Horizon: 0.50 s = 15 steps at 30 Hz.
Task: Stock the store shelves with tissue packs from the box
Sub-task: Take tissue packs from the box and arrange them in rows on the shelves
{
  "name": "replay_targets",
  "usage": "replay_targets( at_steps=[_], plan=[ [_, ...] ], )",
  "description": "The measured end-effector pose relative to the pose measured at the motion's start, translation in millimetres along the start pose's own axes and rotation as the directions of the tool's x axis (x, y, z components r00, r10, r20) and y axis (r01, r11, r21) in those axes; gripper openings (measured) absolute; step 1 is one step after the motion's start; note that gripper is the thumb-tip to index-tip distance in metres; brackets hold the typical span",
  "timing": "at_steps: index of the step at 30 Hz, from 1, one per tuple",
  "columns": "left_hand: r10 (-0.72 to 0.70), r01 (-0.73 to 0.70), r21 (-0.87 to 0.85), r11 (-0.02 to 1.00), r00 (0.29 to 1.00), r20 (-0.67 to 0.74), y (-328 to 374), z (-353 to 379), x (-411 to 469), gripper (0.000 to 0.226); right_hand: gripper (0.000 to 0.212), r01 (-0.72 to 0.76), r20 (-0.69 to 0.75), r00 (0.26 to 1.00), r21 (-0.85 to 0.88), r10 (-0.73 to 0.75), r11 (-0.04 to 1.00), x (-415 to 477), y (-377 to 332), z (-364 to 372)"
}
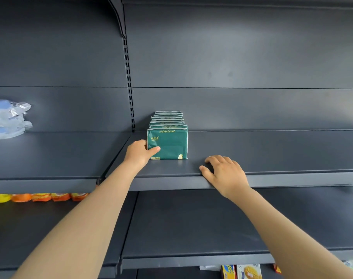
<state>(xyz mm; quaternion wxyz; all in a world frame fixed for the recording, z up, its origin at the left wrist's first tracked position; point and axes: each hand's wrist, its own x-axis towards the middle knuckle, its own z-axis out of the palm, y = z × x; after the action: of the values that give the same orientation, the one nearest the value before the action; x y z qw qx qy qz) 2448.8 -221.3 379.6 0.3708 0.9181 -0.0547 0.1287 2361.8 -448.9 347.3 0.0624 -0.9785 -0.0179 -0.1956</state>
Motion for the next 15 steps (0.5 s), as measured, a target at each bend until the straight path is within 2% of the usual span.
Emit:
replay_targets(
  at_steps=[4,8,11,13,15],
  plan=[
    [0.016,-0.020,0.075,0.997,0.999,0.046,-7.5,-5.3,-3.5,0.033,0.046,-0.018,0.062,0.998,0.026,0.017,0.999,3.5,-1.4,-7.1],
    [0.070,-0.092,0.365,0.926,0.995,0.074,-4.4,-15.9,-23.0,0.043,0.049,-0.061,0.217,0.975,0.064,0.046,0.996,11.6,1.6,-27.0],
    [0.124,-0.171,0.568,0.805,0.985,0.122,8.9,-28.7,-43.7,0.044,0.051,-0.031,0.317,0.947,-0.077,0.054,0.997,16.9,7.1,-54.4],
    [0.175,-0.218,0.638,0.738,0.976,0.130,23.5,-38.3,-53.7,0.045,0.050,0.021,0.309,0.950,-0.213,0.047,0.977,15.5,11.0,-75.1],
    [0.216,-0.246,0.684,0.686,0.968,0.131,42.7,-46.1,-66.2,0.043,0.051,0.040,0.270,0.962,-0.260,0.032,0.965,8.0,16.3,-94.2]
  ],
)
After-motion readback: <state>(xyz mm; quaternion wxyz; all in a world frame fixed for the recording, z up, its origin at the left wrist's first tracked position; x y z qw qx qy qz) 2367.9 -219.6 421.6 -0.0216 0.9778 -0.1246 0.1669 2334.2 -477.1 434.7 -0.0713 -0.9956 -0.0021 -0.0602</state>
